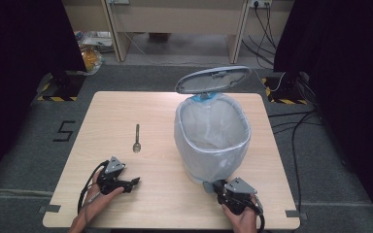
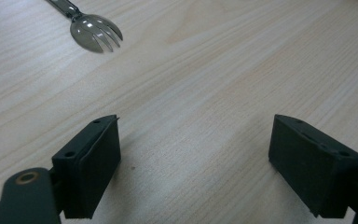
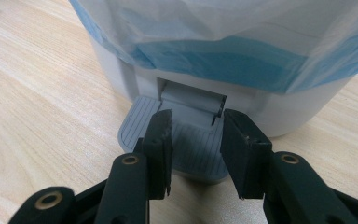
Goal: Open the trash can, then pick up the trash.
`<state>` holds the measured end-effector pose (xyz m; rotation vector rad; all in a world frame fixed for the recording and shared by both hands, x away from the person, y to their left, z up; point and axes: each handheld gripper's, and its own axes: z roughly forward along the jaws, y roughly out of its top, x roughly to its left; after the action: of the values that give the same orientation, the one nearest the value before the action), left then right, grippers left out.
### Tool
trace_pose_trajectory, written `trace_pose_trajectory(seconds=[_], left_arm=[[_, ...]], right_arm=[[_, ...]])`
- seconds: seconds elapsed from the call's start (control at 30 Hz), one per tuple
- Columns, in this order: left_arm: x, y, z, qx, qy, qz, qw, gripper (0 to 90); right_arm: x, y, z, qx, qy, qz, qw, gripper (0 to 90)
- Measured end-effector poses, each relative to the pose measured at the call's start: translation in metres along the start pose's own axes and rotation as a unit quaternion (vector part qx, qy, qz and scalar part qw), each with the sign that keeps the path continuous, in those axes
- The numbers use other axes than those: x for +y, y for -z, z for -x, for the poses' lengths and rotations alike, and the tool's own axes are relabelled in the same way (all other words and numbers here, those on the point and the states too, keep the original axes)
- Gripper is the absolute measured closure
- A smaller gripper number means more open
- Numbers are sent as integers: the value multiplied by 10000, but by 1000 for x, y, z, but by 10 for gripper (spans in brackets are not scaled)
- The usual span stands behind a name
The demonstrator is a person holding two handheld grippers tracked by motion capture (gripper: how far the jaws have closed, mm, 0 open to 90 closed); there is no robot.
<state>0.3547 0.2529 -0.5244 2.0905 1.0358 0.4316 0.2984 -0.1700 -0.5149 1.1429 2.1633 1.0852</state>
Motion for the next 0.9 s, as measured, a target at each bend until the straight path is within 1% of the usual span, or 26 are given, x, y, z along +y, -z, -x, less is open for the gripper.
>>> trace_pose_trajectory(seconds=[0.5,0.53,0.57,0.6,0.63,0.7,0.77,0.83,0.87,0.9], left_arm=[[0,0,0,1,-5,-1,10000,159],[0,0,0,18,-4,14,10000,180],[0,1,0,35,-10,31,10000,180],[0,1,0,69,36,79,9999,216],[0,1,0,69,36,79,9999,238],[1,0,0,78,33,116,9999,239],[2,1,-1,84,119,165,9998,233],[5,2,-4,176,150,184,9996,236],[7,3,-5,232,108,226,9994,251],[10,5,-7,277,121,312,9991,267]], right_arm=[[0,0,0,-7,19,3,10000,630],[0,0,0,1,16,1,10000,631],[0,0,0,1,16,1,10000,631],[0,0,0,4,18,1,10000,631],[0,0,0,4,18,1,10000,631],[0,0,0,5,16,1,10000,631],[0,0,0,11,17,1,10000,631],[0,0,0,7,26,3,10000,631],[0,0,0,10,23,2,10000,631],[0,0,0,11,21,2,10000,630]])
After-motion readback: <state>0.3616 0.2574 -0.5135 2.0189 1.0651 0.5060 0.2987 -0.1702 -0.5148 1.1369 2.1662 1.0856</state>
